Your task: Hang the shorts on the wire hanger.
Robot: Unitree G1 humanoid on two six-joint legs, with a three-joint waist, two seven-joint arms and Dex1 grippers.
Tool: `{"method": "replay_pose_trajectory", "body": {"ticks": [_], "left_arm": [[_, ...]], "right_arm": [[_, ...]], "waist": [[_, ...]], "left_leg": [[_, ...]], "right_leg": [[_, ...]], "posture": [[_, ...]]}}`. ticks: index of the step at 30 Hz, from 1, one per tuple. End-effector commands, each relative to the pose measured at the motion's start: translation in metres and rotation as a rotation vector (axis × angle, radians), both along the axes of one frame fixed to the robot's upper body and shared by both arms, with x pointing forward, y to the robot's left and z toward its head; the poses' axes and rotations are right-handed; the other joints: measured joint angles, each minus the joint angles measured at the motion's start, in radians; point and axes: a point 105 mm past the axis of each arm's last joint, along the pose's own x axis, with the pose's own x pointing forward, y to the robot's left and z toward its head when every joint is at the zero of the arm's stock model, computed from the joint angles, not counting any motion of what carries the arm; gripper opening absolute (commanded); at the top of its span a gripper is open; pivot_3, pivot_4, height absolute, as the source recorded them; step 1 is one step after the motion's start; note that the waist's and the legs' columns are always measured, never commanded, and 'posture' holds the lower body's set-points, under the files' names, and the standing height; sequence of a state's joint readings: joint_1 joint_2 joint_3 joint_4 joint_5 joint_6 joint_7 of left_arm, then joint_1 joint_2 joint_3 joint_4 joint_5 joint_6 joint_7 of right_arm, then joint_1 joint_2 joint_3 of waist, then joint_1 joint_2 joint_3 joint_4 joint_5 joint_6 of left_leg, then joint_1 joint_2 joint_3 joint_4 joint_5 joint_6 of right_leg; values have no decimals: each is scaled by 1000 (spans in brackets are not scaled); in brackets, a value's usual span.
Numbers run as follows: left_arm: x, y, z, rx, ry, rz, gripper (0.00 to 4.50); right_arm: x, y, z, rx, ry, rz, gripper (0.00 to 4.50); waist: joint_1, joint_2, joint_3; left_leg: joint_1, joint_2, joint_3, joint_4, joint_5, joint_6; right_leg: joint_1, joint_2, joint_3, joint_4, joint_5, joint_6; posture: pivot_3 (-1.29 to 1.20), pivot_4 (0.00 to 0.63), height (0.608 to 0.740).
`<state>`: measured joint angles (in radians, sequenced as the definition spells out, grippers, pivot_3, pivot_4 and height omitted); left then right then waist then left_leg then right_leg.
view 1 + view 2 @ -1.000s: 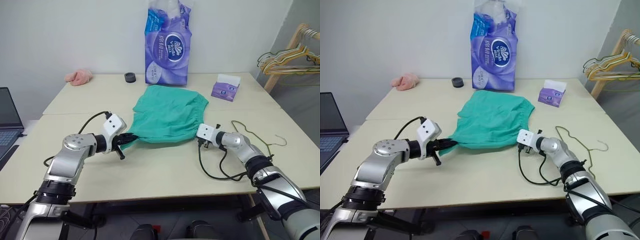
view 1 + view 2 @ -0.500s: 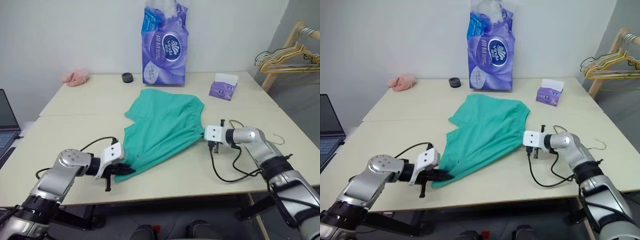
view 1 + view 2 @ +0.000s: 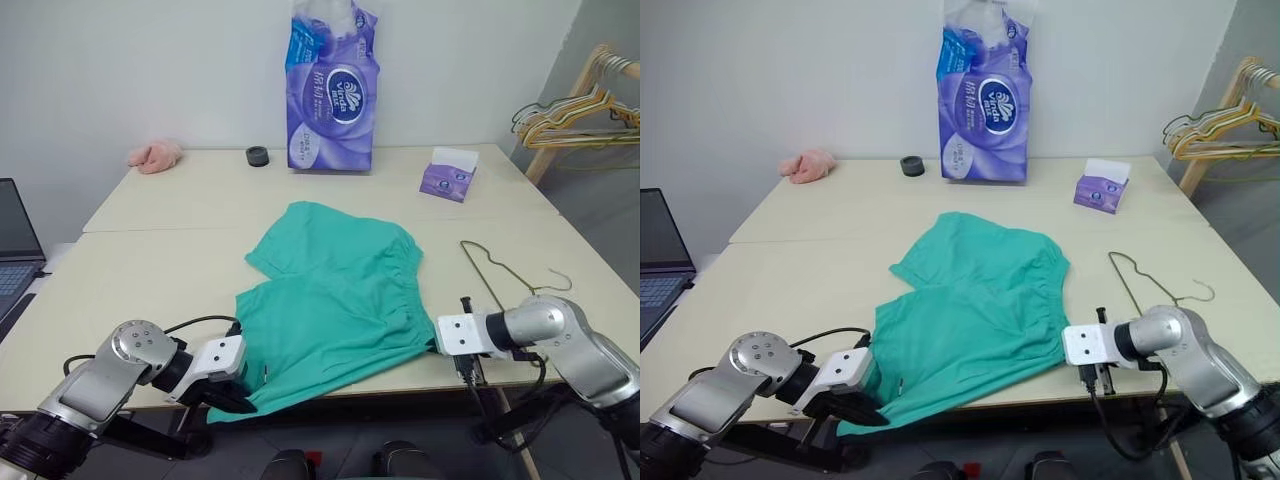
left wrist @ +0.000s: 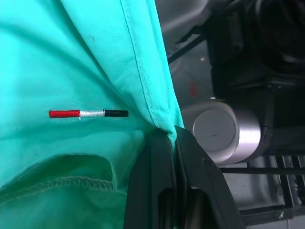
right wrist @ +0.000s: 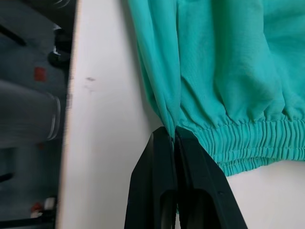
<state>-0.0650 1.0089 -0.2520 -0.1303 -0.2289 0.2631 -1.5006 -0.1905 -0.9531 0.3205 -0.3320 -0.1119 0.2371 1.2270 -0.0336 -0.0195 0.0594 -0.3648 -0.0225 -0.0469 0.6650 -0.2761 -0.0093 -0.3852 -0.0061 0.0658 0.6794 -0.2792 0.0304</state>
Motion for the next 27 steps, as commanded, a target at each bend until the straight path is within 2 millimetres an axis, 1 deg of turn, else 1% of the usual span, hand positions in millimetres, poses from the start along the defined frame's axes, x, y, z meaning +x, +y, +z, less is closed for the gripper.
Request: {"method": "replay_pose_trajectory", "body": {"ticks": [1,3,6,10,14,20,21,22,23,25,27], "left_arm": [[-12,-1,5,14,37,-62,0],[-15,-2,6,12,46,-73,0],[-18,-7,8,2,53,-90,0],[-21,-12,12,-11,67,-102,0],[-28,-15,16,-24,96,-113,0],[-35,-19,13,-38,107,-105,0],[-35,-20,12,-43,101,-103,216],[-35,-21,11,-46,105,-100,446],[-35,-23,11,-55,108,-88,609],[-34,-25,12,-66,109,-76,1194],[-33,-27,13,-79,110,-66,1827]], "right_arm": [[-7,-18,13,-55,14,-27,15],[-12,-21,15,-69,31,-24,15],[-19,-22,18,-55,62,-35,15],[-28,-17,18,-31,96,-23,15],[-40,-15,17,-38,123,52,15],[-43,-10,17,-19,128,78,15],[-42,-7,18,-8,127,79,3],[-41,-6,19,-3,128,84,233],[-42,-5,20,-1,138,95,500],[-44,-5,21,-1,156,104,1051],[-47,-5,23,1,175,113,1730]], "waist": [[0,0,0],[0,0,1],[-1,0,1],[-1,-1,2],[-1,-1,4],[-1,-2,7],[-1,-2,8],[-1,-2,9],[-1,-2,9],[-1,-2,9],[1,-2,10]], "left_leg": [[0,0,0,0,0,0],[0,0,0,0,0,0],[0,0,0,0,0,0],[0,0,0,0,0,0],[0,0,0,0,0,0],[1,1,0,0,0,0],[1,1,1,0,0,0],[1,1,1,0,0,0],[1,1,0,0,0,0],[1,1,0,0,0,0],[1,1,0,0,0,0]], "right_leg": [[0,0,0,0,0,0],[0,0,0,0,0,0],[0,0,0,0,-1,0],[0,0,0,0,-1,-1],[0,0,0,0,-1,-1],[0,0,0,0,-1,-1],[0,0,0,0,-1,-1],[0,0,0,0,-1,-1],[0,0,0,0,-1,-1],[0,0,0,0,-1,-1],[0,0,0,0,-1,-1]], "posture": [[-62,24,740],[-62,24,740],[-67,24,740],[-67,24,740],[-67,24,740],[-67,24,740],[-57,31,740],[-57,31,740],[-57,31,740],[-54,30,740],[-54,30,740]]}}
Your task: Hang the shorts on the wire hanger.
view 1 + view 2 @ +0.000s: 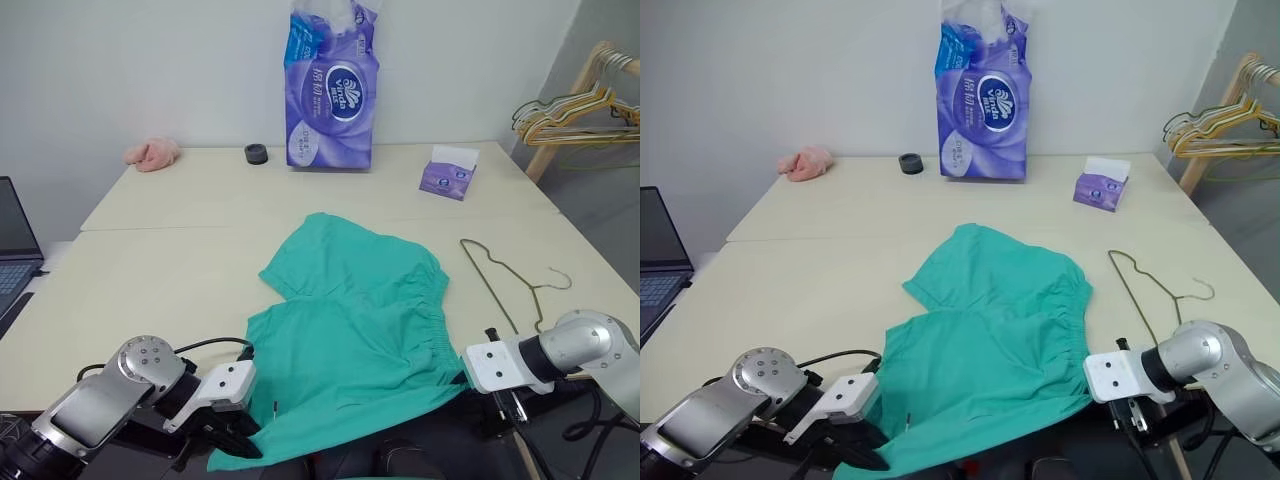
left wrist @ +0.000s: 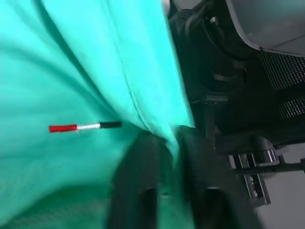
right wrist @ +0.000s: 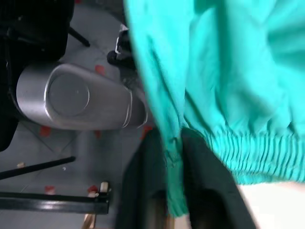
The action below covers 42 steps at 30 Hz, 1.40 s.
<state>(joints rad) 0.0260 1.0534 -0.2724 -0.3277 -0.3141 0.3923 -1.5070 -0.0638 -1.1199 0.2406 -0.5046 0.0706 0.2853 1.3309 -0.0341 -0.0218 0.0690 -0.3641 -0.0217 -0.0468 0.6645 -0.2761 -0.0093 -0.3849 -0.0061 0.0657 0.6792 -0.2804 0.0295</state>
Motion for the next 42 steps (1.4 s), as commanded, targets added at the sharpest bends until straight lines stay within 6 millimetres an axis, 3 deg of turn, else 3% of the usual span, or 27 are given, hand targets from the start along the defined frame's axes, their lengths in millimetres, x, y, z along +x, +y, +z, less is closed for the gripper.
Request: {"method": "replay_pose_trajectory", "body": {"ticks": [1,5,8,9,12,16,21,28,34,42], "left_arm": [[2,-7,7,-35,-18,-1,2141],[5,-12,11,-66,-24,21,3358],[14,-23,21,-147,-43,75,4228],[18,-26,24,-174,-51,96,4488],[39,-37,39,-260,-129,182,4488],[66,-45,52,-316,-242,271,4488],[110,-56,70,-359,-493,327,4488],[123,-69,71,-389,-566,267,4488],[101,-77,66,-371,-462,80,4488],[124,-99,78,-423,-611,125,4488]], "right_arm": [[-4,2,9,10,17,38,2071],[-10,5,19,56,55,39,3476],[-3,17,39,209,34,-1,4456],[-1,21,46,272,43,-34,4500],[18,31,69,494,15,-193,4500],[47,24,83,644,-70,-416,4500],[89,-41,64,624,-269,-975,4500],[85,-93,29,450,-328,-1358,4500],[78,-116,14,383,-329,-1492,4500],[74,-142,-6,347,-214,-1613,4500]], "waist": [[2,0,1],[1,0,1],[1,0,2],[1,-1,2],[1,-1,3],[3,-2,3],[7,-2,2],[-8,0,2],[-23,0,2],[-24,0,2]], "left_leg": [[0,0,0,0,0,0],[0,0,0,0,0,0],[0,0,0,0,0,0],[0,0,-1,0,0,0],[0,0,-1,0,0,0],[0,0,-2,1,0,0],[-1,-1,-2,1,0,0],[-1,-1,2,-1,0,0],[-1,-1,3,-1,0,0],[-1,-1,5,-1,0,0]], "right_leg": [[0,0,0,0,0,0],[0,0,0,0,0,0],[0,0,0,0,0,0],[1,0,0,0,0,0],[1,0,-1,0,0,0],[2,0,0,0,0,1],[2,0,0,-1,1,2],[0,0,4,-1,1,2],[0,3,5,-1,1,2],[0,5,6,-1,1,3]], "posture": [[-53,29,740],[-54,29,740],[-54,29,740],[-54,29,740],[-59,30,740],[-52,32,740],[-60,33,740],[-92,36,740],[-95,34,740],[-99,34,740]]}}
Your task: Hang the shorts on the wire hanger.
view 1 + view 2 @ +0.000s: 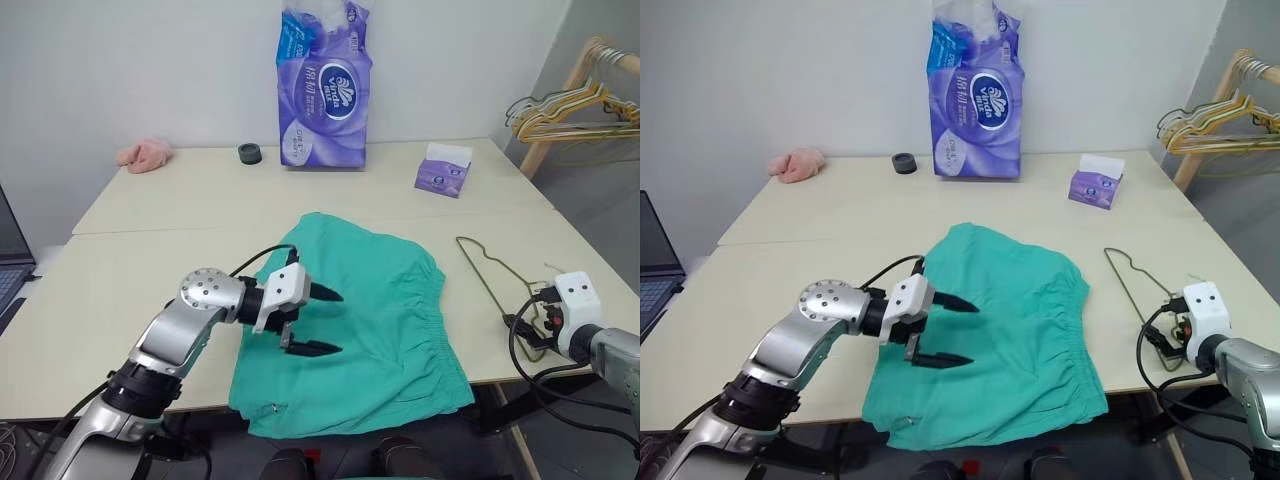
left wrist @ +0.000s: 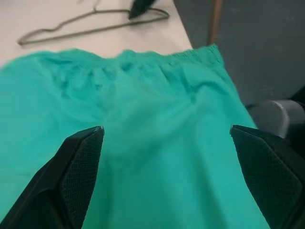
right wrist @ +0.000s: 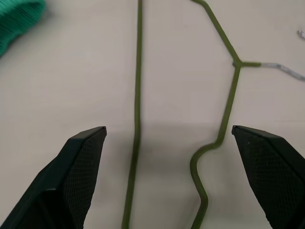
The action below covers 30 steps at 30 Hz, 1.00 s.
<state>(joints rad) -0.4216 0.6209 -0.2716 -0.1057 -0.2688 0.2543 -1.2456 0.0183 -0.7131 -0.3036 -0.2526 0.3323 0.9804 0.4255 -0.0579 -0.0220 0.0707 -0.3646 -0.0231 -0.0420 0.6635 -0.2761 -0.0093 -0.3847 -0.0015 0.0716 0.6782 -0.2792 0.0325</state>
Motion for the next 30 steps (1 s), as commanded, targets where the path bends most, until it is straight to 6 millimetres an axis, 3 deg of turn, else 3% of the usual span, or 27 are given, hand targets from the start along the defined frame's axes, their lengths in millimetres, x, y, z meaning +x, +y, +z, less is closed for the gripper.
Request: {"method": "replay_pose_trajectory", "body": {"ticks": [1,9,12,16,24,27,30], "left_arm": [[8,-14,16,-49,-82,13,4488],[5,-25,27,-67,-101,-6,4488],[5,-26,29,-70,-104,-2,4500],[4,-27,30,-69,-103,0,4500],[3,-27,31,-63,-101,4,4500],[3,-27,31,-63,-100,4,4500],[3,-27,31,-61,-97,1,4500]], "right_arm": [[1,-13,6,36,6,-36,4500],[-5,-27,-6,98,104,-79,4500],[-11,-27,-11,137,135,-84,3899],[-14,-27,-15,160,157,-80,2621],[-12,-20,-5,123,114,7,2621],[-15,-16,-6,118,130,39,3171],[-15,-16,-5,117,137,51,4144]], "waist": [[0,0,0],[-2,0,0],[-1,-1,0],[0,-1,0],[-1,-1,0],[-1,-1,0],[-1,-1,0]], "left_leg": [[0,0,0,0,0,0],[0,0,0,0,0,0],[0,0,0,0,0,0],[0,0,0,0,0,0],[0,0,0,0,0,0],[0,0,0,0,0,0],[0,0,0,0,0,0]], "right_leg": [[0,0,0,0,0,0],[0,0,0,0,0,1],[0,0,0,0,0,1],[1,0,0,-1,0,1],[1,0,0,-1,0,1],[1,0,0,-1,0,1],[1,0,0,-1,0,1]], "posture": [[-99,34,740],[-88,40,740],[-88,41,740],[-88,41,740],[-93,43,740],[-95,43,740],[-99,43,740]]}}
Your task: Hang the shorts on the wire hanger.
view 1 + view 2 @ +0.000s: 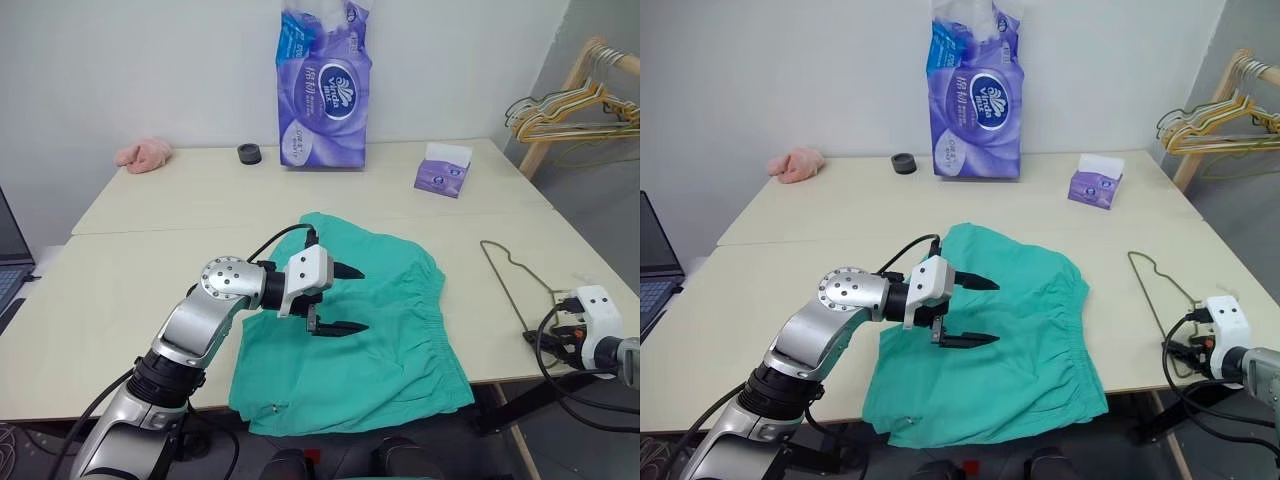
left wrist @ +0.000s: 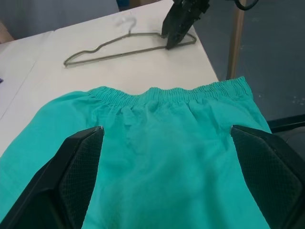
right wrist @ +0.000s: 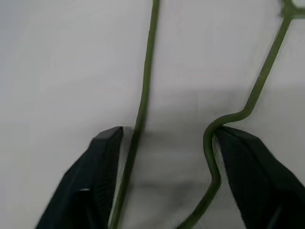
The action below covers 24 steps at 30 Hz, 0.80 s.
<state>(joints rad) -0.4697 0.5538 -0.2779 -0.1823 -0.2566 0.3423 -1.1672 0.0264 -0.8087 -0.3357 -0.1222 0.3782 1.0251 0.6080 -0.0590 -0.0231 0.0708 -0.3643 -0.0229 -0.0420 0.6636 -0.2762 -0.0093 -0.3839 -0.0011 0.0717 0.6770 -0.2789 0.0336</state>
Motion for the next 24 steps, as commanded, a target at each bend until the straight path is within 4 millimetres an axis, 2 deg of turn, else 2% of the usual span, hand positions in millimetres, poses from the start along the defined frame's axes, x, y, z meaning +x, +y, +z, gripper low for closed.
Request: {"method": "replay_pose_trajectory", "body": {"ticks": [1,6,9,13,17,19,24], "left_arm": [[-1,-3,10,-5,-44,-20,4500],[-2,-4,9,-3,-38,-26,4500],[-3,-4,8,1,-38,-27,4500],[-4,-3,7,-1,-34,-20,4500],[-6,-4,5,0,-32,-30,4500],[-6,-6,5,0,-33,-40,4500],[-4,-8,5,0,-36,-48,4500]], "right_arm": [[1,0,5,-3,-5,27,4475],[5,-14,12,-38,-26,-9,4475],[6,-21,23,-38,-68,-52,4475],[-2,-25,31,-21,-118,-115,4475],[-17,-30,17,-43,-72,-177,4475],[-22,-25,9,-34,-36,-161,4475],[-21,-20,1,-21,-9,-151,4475]], "waist": [[0,0,0],[0,0,0],[0,1,1],[1,1,1],[1,1,1],[0,2,2],[-2,2,2]], "left_leg": [[0,0,0,0,0,0],[0,0,1,0,0,0],[0,0,0,0,0,0],[0,0,0,0,0,0],[0,0,0,-1,0,0],[0,0,0,-1,0,0],[0,0,1,0,0,0]], "right_leg": [[0,0,0,0,0,0],[0,0,0,-1,0,0],[0,0,0,-1,0,0],[0,0,0,-1,0,0],[0,0,0,-1,0,0],[0,0,0,-1,0,0],[0,0,1,-1,0,0]], "posture": [[-99,43,740],[-97,45,740],[-97,45,740],[-86,44,740],[-99,47,740],[-104,48,740],[-108,48,740]]}}
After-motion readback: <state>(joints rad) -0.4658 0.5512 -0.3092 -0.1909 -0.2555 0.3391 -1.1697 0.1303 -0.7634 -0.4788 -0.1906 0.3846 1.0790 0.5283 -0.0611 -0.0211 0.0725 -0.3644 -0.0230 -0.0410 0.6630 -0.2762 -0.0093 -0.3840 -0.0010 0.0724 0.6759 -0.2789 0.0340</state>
